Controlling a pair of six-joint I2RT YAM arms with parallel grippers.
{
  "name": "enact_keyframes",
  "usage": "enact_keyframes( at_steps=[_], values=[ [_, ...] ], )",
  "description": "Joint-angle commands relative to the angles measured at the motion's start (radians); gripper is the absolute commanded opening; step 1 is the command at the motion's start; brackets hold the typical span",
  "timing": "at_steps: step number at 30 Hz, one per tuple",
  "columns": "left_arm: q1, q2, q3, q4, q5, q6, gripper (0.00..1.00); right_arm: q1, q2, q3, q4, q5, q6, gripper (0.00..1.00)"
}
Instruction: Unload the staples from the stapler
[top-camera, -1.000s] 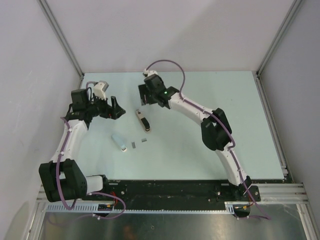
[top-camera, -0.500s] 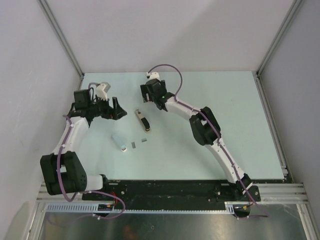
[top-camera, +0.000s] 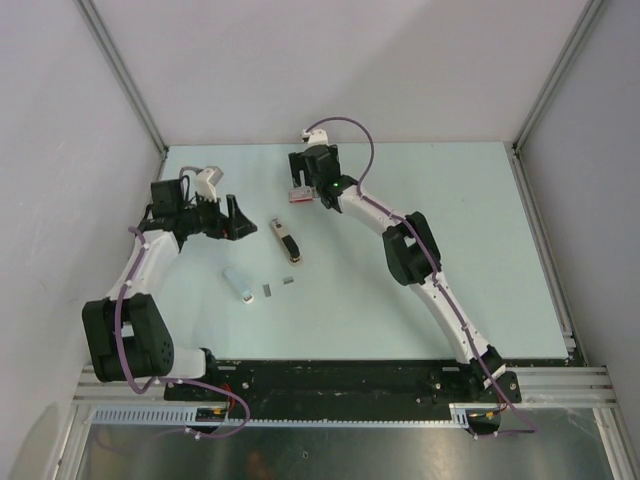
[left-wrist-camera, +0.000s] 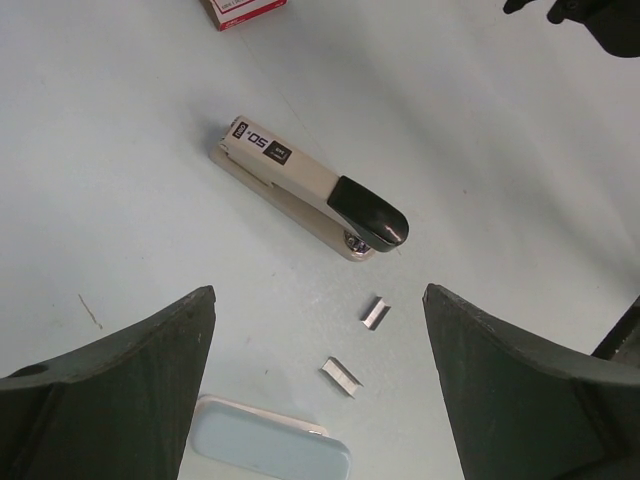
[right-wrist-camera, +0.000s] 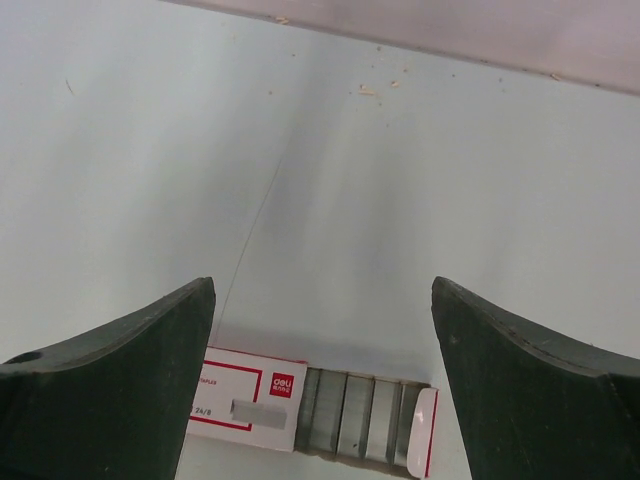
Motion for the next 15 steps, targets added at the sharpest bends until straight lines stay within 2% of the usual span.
enact_keyframes(
  at_steps=[1,15],
  values=[
    [0.005,0.01,0.045,0.004,0.054,-0.018,0.89,-0.011,0.052,0.091,-0.016,-0.032,-0.003,0.93],
    [0.004,0.019,0.053,0.004,0.068,-0.02,0.89,-0.023,0.07,0.148,-0.235,-0.093,0.01,0.89]
  ],
)
